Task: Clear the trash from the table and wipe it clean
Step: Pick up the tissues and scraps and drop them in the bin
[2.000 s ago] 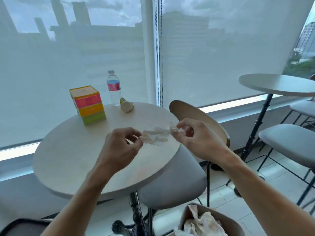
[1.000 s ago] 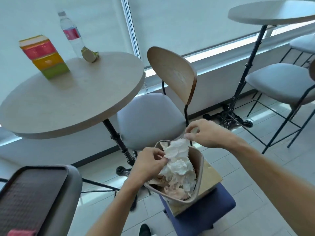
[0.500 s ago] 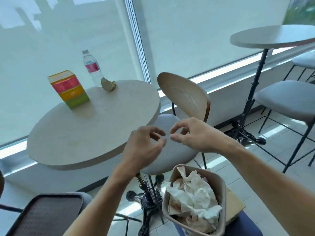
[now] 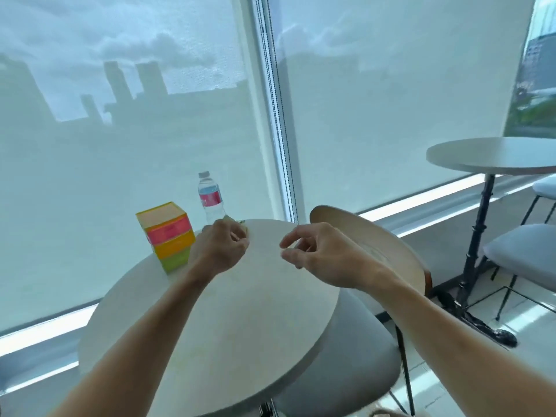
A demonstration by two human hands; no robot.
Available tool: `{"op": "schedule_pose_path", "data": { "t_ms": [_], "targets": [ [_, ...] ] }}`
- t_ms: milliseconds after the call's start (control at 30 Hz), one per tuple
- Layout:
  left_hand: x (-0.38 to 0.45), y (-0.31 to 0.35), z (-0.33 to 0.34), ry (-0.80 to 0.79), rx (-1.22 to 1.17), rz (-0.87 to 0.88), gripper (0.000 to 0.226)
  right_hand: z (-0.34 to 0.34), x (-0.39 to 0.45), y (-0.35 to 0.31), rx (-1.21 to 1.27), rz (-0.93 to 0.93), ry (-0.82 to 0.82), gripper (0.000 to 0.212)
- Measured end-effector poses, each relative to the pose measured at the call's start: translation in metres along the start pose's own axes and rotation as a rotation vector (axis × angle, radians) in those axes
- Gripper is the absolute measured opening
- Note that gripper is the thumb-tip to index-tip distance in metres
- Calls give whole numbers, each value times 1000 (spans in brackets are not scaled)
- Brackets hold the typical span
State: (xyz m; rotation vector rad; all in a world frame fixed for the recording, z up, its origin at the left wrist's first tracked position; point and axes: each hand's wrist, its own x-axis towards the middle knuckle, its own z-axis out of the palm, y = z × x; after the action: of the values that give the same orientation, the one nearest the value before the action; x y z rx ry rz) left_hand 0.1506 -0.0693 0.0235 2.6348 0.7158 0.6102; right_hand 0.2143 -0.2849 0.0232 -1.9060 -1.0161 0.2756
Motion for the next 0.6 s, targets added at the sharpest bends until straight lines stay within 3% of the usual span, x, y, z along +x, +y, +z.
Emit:
{"op": "schedule_pose_path", "data": {
  "t_ms": [100, 233, 333, 500, 600],
  "targets": [
    [37, -28, 7, -39, -5, -37, 12, 13, 33, 1, -24, 31, 17, 14],
    [80, -50, 26, -122, 55, -81, 47, 31, 64, 6, -70, 66, 34, 14],
    [104, -59, 38, -197, 122, -86, 60, 41, 78, 9, -73, 94, 27, 16],
    [141, -89, 62, -275, 140, -55, 53, 48, 93, 11, -86, 139, 38, 13],
    [135, -88, 64, -181, 12, -30, 30, 51, 95, 13, -98, 150, 53, 12]
  ]
}}
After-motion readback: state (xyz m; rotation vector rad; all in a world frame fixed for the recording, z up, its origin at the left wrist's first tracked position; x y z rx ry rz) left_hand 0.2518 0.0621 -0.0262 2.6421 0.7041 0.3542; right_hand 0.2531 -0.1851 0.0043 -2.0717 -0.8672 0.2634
